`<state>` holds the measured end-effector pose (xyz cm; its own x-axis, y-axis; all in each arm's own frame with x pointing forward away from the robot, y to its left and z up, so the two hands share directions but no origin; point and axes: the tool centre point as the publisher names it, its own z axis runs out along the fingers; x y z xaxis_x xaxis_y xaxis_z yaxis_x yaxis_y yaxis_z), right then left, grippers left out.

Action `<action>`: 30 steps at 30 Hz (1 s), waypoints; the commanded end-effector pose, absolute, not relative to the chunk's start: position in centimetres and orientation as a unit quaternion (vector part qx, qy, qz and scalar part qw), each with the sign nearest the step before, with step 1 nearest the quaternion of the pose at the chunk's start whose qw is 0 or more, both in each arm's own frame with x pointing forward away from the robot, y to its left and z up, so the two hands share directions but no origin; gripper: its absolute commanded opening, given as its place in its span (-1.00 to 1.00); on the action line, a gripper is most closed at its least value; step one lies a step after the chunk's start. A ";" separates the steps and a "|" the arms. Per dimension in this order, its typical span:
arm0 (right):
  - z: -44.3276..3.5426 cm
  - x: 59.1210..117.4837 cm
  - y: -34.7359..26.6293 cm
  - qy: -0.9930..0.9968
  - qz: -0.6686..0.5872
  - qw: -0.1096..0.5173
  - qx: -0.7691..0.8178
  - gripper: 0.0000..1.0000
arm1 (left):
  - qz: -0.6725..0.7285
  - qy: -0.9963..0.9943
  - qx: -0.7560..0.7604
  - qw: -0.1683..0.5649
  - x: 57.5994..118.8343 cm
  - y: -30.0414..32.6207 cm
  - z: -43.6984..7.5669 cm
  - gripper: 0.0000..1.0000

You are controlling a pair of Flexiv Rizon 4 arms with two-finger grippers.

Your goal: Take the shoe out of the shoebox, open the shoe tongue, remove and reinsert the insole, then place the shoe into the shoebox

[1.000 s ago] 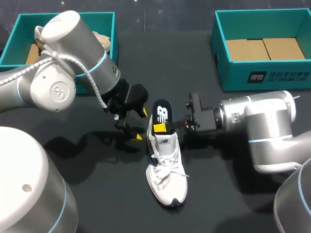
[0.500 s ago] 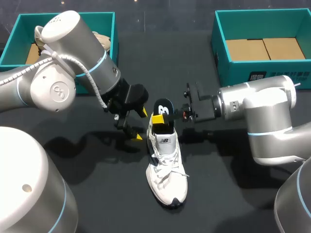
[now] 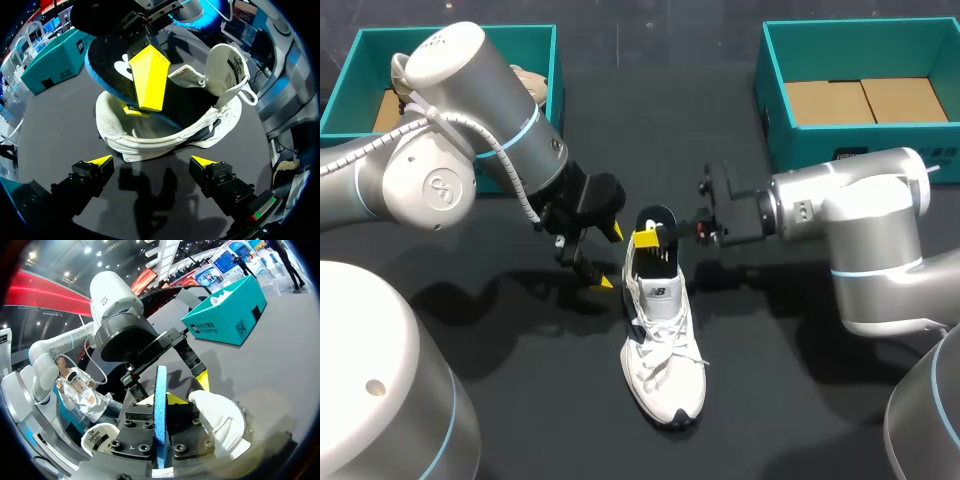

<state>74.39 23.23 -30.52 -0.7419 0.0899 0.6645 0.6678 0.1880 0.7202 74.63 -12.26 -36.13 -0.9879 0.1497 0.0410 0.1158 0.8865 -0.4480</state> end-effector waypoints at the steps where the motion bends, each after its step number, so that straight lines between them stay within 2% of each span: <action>1: -31.6 74.6 23.8 -0.730 -0.574 0.263 -0.261 -1.00 | 0.228 -0.971 -0.069 0.037 74.7 -12.4 -36.3 1.00; 11: -33.5 72.7 23.8 -0.716 -0.564 0.293 -0.290 -1.00 | 0.228 -0.971 -0.069 0.037 74.7 -12.4 -36.3 1.00; 16: -33.3 72.4 23.7 -0.716 -0.565 0.288 -0.289 -1.00 | 0.228 -0.971 -0.069 0.037 74.7 -12.4 -36.3 1.00; 17: -33.0 72.5 23.7 -0.719 -0.567 0.283 -0.286 -0.76 | 0.228 -0.971 -0.069 0.037 74.7 -12.4 -36.3 1.00; 18: -32.8 72.6 23.7 -0.720 -0.568 0.281 -0.284 -0.68 | 0.228 -0.971 -0.069 0.037 74.7 -12.4 -36.3 1.00; 20: -32.3 72.8 23.7 -0.725 -0.569 0.273 -0.277 -0.37 | 0.228 -0.971 -0.069 0.037 74.7 -12.4 -36.3 1.00; 23: -31.8 73.1 23.7 -0.732 -0.567 0.264 -0.271 -0.30 | 0.228 -0.971 -0.069 0.037 74.7 -12.4 -36.3 1.00; 30: -31.0 73.4 23.1 -0.741 -0.562 0.248 -0.271 -0.32 | 0.228 -0.971 -0.069 0.037 74.7 -12.4 -36.3 1.00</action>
